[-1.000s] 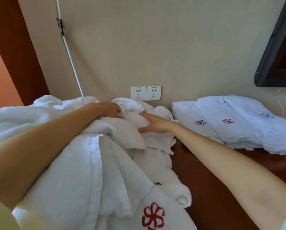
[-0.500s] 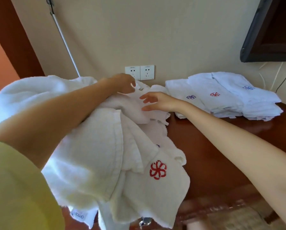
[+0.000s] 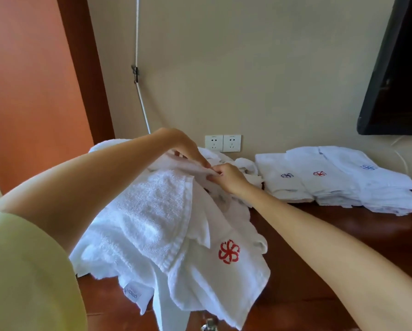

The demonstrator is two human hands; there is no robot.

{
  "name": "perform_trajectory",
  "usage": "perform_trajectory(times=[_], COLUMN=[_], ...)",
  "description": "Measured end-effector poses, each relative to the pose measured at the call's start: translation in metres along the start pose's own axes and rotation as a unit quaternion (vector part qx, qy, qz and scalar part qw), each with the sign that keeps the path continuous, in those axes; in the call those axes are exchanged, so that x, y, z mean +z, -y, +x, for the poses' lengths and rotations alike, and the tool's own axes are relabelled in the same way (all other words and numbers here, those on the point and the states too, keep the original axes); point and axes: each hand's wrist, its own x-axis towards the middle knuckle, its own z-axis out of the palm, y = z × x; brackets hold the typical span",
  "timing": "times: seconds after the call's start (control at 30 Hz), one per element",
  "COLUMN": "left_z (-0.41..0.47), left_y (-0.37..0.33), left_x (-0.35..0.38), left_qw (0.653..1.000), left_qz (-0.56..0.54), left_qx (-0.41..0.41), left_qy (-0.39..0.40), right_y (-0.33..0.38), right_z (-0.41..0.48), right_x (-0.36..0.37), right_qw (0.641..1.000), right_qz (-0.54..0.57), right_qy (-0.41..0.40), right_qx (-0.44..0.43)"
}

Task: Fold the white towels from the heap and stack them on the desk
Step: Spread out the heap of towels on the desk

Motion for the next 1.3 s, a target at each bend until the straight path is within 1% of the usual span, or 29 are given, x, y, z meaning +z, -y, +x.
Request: perform_trajectory(times=[0.07, 0.1, 0.17, 0.27, 0.33, 0.43, 0.47, 0.5, 0.57, 0.63, 0.7, 0.77, 0.83, 0.87, 0.93, 1.0, 1.1, 1.23, 1.3], left_z=[0.004, 0.006, 0.010, 0.017, 0.026, 0.045, 0.051, 0.058, 0.068, 0.072, 0.071, 0.065, 0.060, 0.060, 0.066, 0.074, 0.087, 0.098, 0.100], left_y=[-0.008, -0.013, -0.024, -0.049, -0.071, -0.112, -0.125, -0.143, -0.178, -0.213, -0.244, -0.272, -0.298, -0.308, -0.320, -0.321, -0.313, -0.306, -0.308], left_x=[-0.004, -0.006, -0.011, -0.025, -0.037, -0.049, -0.050, -0.051, -0.054, -0.063, -0.074, -0.081, -0.078, -0.075, -0.067, -0.060, -0.055, -0.054, -0.055], left_qw=[1.000, 1.000, 0.997, 0.984, 0.981, 0.981, 0.978, 0.973, 0.953, 0.926, 0.893, 0.870, 0.859, 0.854, 0.846, 0.840, 0.829, 0.829, 0.834], left_qz=[0.004, 0.012, 0.007, -0.015, -0.024, -0.043, -0.049, -0.052, -0.071, -0.130, -0.206, -0.214, -0.172, -0.156, -0.157, -0.192, -0.240, -0.261, -0.271], left_qx=[0.011, 0.019, 0.032, 0.081, 0.111, 0.143, 0.152, 0.160, 0.168, 0.182, 0.205, 0.250, 0.296, 0.314, 0.337, 0.344, 0.349, 0.334, 0.317], left_qy=[0.006, -0.006, -0.067, -0.157, -0.160, -0.123, -0.133, -0.159, -0.241, -0.305, -0.344, -0.367, -0.381, -0.384, -0.382, -0.374, -0.366, -0.366, -0.362], right_y=[-0.004, -0.007, -0.019, -0.047, -0.068, -0.094, -0.101, -0.108, -0.127, -0.146, -0.158, -0.160, -0.157, -0.155, -0.157, -0.165, -0.171, -0.177, -0.173], right_z=[0.000, 0.000, 0.001, -0.003, -0.013, -0.042, -0.051, -0.064, -0.085, -0.103, -0.117, -0.125, -0.123, -0.119, -0.111, -0.107, -0.106, -0.099, -0.094], right_x=[-0.018, -0.033, -0.073, -0.142, -0.185, -0.242, -0.254, -0.268, -0.290, -0.306, -0.314, -0.315, -0.314, -0.312, -0.311, -0.308, -0.300, -0.295, -0.292], right_qw=[0.998, 0.995, 0.986, 0.959, 0.937, 0.900, 0.890, 0.883, 0.882, 0.887, 0.903, 0.928, 0.955, 0.965, 0.972, 0.973, 0.977, 0.973, 0.969], right_qz=[0.032, 0.041, 0.043, 0.037, 0.040, 0.061, 0.066, 0.057, 0.019, -0.018, -0.001, 0.008, 0.017, 0.045, 0.108, 0.136, 0.142, 0.177, 0.203], right_qy=[-0.053, -0.083, -0.160, -0.271, -0.331, -0.410, -0.428, -0.440, -0.430, -0.398, -0.359, -0.293, -0.211, -0.175, -0.119, -0.079, -0.047, -0.065, -0.067], right_qx=[0.028, 0.033, 0.034, 0.077, 0.106, 0.134, 0.144, 0.155, 0.190, 0.232, 0.236, 0.228, 0.207, 0.189, 0.172, 0.168, 0.154, 0.133, 0.126])
